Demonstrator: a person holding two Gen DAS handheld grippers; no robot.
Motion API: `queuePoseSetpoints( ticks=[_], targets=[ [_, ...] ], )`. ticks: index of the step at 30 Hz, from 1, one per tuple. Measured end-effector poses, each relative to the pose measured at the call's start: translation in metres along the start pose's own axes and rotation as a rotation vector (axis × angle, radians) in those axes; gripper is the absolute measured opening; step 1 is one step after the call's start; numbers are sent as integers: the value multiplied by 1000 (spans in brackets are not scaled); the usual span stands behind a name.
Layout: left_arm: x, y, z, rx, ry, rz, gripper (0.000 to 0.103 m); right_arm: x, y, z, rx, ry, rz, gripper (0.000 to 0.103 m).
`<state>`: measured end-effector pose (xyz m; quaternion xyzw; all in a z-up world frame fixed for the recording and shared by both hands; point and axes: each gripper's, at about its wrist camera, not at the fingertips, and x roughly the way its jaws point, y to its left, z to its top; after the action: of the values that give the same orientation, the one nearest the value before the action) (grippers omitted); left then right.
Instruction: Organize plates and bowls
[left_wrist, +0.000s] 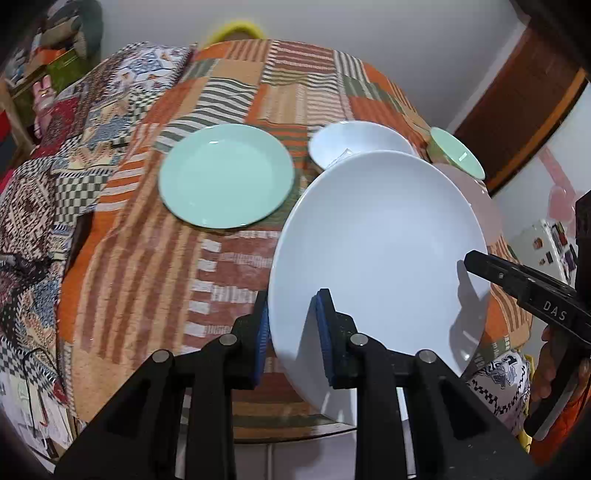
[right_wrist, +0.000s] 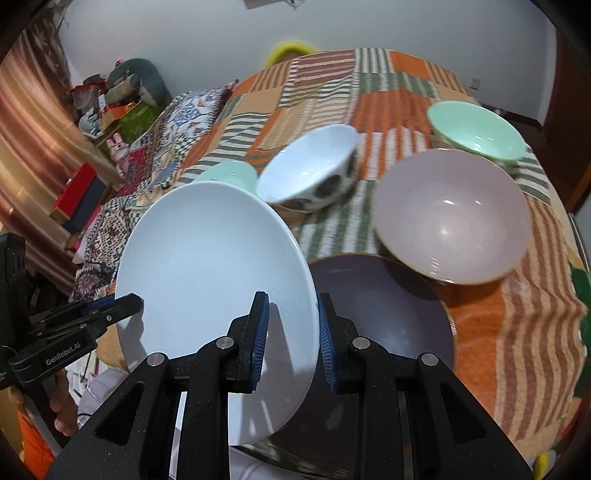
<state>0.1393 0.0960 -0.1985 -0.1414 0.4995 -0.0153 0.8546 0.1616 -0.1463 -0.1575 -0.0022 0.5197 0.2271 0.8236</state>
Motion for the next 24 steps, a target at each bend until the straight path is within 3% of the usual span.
queuePoseSetpoints(
  ticks=[12,24],
  targets=[
    [32,-39,-2,69,71,-38,24,-11,-40,-22,82,14,-56,25],
    [64,-47,-12,70,159,-55,25,-5,-57,-36,123,48,-79,26]
  ],
)
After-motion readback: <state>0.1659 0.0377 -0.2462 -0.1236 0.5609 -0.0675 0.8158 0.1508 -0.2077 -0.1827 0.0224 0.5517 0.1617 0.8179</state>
